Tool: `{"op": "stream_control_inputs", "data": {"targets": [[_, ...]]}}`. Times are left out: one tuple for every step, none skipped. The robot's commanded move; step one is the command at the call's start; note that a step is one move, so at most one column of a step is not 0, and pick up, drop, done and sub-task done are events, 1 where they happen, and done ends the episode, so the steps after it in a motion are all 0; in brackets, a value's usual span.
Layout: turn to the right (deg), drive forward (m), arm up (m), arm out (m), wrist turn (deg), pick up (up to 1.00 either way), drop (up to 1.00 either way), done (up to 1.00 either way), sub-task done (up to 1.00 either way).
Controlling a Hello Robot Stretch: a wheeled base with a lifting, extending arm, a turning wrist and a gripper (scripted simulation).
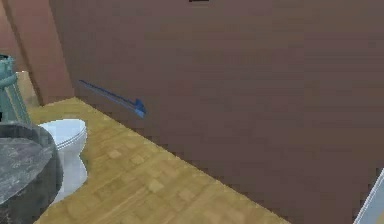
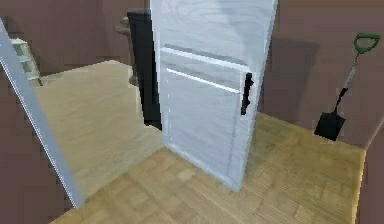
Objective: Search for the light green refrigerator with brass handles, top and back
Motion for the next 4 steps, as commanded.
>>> {"op": "stream_control_inputs", "data": {"targets": [[0.0,0.95,0.00,0.00,0.0,0.00,0.00,0.00,0.00],[-45.0,0.00,0.00,0.00,0.0,0.00,0.00,0.00,0.00],[-45.0,0.00,0.00,0.00,0.0,0.00,0.00,0.00,0.00],[-12.0,0.00,0.00,0.00,0.0,0.00,0.00,0.00,0.00]]}}
